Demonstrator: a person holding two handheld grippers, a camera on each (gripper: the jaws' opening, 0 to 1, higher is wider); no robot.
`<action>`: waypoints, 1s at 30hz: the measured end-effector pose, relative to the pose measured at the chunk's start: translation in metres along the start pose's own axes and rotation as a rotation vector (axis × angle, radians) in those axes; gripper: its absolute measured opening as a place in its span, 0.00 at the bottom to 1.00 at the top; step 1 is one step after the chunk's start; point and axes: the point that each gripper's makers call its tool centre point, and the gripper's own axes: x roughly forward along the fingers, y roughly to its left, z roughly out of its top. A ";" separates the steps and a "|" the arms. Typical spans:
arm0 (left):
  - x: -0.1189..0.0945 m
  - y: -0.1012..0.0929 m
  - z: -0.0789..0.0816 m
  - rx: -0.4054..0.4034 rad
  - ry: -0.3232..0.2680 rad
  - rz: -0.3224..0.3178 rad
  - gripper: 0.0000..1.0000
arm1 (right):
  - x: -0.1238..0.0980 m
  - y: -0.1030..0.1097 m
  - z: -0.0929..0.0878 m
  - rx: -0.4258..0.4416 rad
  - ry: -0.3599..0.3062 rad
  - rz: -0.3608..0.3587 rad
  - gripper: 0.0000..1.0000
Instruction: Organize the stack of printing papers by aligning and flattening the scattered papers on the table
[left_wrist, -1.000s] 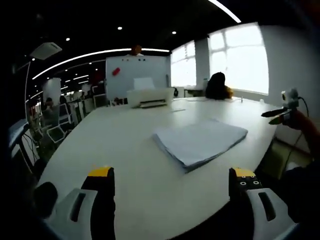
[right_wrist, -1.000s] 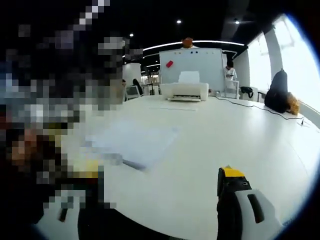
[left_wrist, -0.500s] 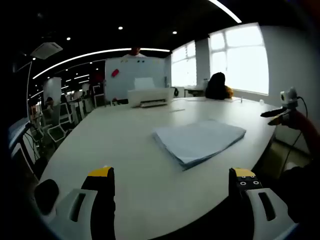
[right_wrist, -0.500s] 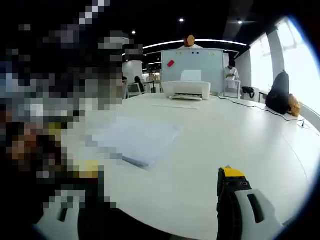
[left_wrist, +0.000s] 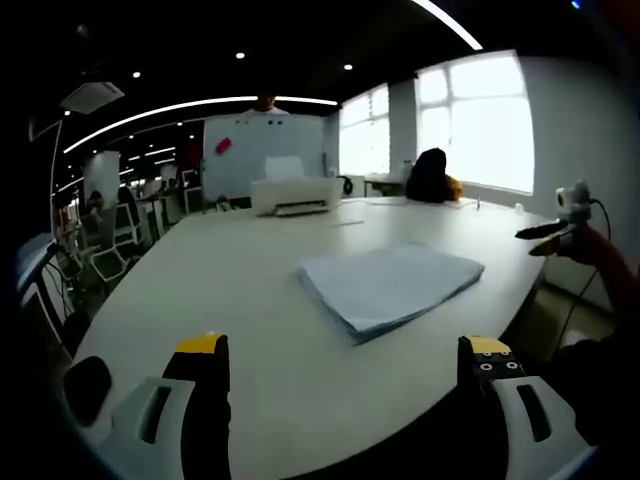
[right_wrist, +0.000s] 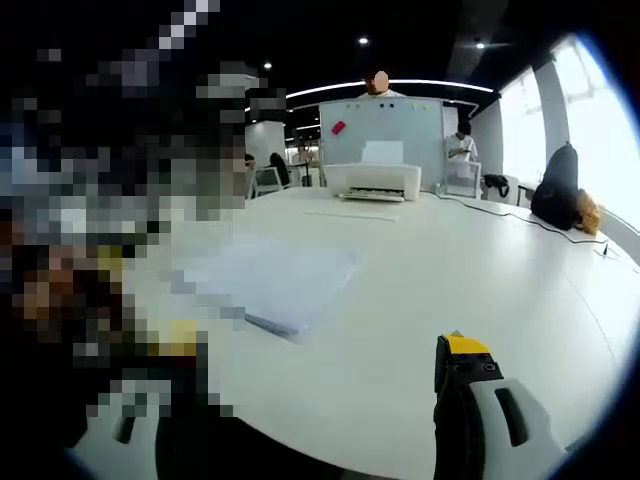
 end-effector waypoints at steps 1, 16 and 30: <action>0.000 -0.001 0.000 -0.004 -0.001 -0.002 0.97 | 0.000 0.000 0.001 -0.002 -0.002 0.000 0.90; -0.001 -0.003 0.002 -0.009 -0.001 -0.012 0.97 | -0.002 0.001 0.005 -0.015 -0.007 0.000 0.90; 0.002 0.001 -0.001 -0.015 0.004 -0.001 0.97 | -0.001 0.001 0.007 -0.014 -0.010 0.002 0.90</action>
